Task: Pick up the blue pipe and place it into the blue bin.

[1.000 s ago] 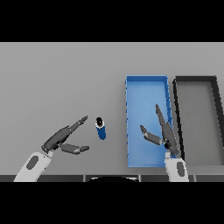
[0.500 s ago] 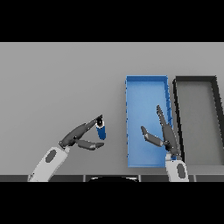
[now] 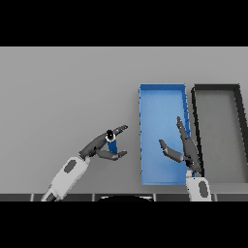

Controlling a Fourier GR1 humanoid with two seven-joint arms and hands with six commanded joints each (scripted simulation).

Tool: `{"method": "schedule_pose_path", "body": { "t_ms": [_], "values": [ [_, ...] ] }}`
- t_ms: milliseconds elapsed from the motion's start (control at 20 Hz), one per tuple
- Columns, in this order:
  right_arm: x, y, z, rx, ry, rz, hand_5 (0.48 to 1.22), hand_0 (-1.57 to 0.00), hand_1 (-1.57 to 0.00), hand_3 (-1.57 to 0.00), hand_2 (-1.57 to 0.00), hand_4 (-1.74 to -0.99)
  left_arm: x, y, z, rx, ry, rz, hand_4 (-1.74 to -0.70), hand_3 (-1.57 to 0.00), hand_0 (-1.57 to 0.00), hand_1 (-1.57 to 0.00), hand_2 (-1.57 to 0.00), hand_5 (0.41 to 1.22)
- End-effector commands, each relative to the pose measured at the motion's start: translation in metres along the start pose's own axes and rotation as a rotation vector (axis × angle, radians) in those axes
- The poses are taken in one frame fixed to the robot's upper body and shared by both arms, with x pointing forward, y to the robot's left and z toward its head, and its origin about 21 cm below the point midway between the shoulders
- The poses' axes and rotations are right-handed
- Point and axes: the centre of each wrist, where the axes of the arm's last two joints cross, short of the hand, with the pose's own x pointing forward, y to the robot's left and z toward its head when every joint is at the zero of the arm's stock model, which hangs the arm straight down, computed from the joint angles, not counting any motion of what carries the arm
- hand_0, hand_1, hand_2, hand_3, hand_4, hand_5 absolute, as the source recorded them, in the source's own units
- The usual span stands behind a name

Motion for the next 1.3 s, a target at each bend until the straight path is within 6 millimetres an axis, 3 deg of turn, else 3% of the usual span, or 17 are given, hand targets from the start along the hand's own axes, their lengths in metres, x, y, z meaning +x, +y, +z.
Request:
{"method": "schedule_pose_path", "body": {
  "t_ms": [0, 50, 150, 250, 450, 550, 750, 1000, 1250],
  "values": [
    [0.001, 0.004, 0.0, 0.004, -0.003, -0.002, 0.605, 0.0, 0.0, 0.0, 0.0, -1.196, 0.0, -0.003, -0.001, 0.002, -0.01, 0.01, -1.29, -0.12, -0.03, -0.14, -0.22, 0.617],
    [-0.001, 0.004, -0.001, 0.0, 0.006, -0.011, 0.605, 0.0, 0.0, 0.0, 0.0, -1.198, 0.001, -0.006, -0.003, 0.008, -0.01, 0.014, -1.32, -0.22, -0.1, -0.26, -0.36, 0.651],
    [0.0, 0.004, -0.002, -0.002, -0.002, -0.014, 0.604, 0.0, 0.0, 0.0, 0.0, -1.196, -0.002, -0.012, -0.001, 0.019, -0.01, 0.071, -1.42, -0.7, -0.5, -0.68, -0.73, 0.856],
    [0.002, 0.006, -0.003, 0.005, -0.01, -0.019, 0.604, 0.0, 0.0, 0.0, 0.0, -1.195, 0.0, -0.016, -0.004, 0.003, -0.015, 0.046, -1.53, -1.01, -0.89, -1.0, -1.03, 0.988],
    [0.003, 0.004, 0.0, 0.004, -0.007, -0.011, 0.602, 0.0, 0.0, 0.0, 0.0, -1.191, -0.005, -0.023, -0.002, -0.014, -0.087, 0.023, -1.65, -1.27, -1.29, -1.34, -1.35, 1.125],
    [0.005, 0.003, -0.005, 0.001, -0.005, -0.02, 0.602, 0.0, 0.0, 0.0, 0.0, -1.192, -0.001, -0.026, -0.003, 0.0, -0.089, 0.022, -1.68, -1.35, -1.39, -1.42, -1.43, 1.16],
    [0.0, 0.003, 0.0, 0.011, -0.006, -0.002, 0.605, 0.0, 0.0, 0.0, 0.0, -1.187, 0.026, -0.033, -0.011, 0.031, -0.204, 0.041, -1.72, -1.44, -1.5, -1.51, -1.51, 1.196],
    [0.0, 0.002, -0.002, -0.004, -0.011, 0.013, 0.6, 0.0, 0.0, 0.0, 0.0, -1.157, 0.061, -0.033, -0.016, -0.007, -0.269, 0.028, -1.73, -1.48, -1.55, -1.55, -1.55, 1.213],
    [0.002, -0.005, 0.002, -0.009, -0.055, 0.026, 0.606, 0.0, 0.0, 0.0, 0.0, -1.133, 0.075, -0.038, -0.014, -0.041, -0.249, 0.001, -1.74, -1.49, -1.56, -1.56, -1.56, 1.218]
  ]
}}
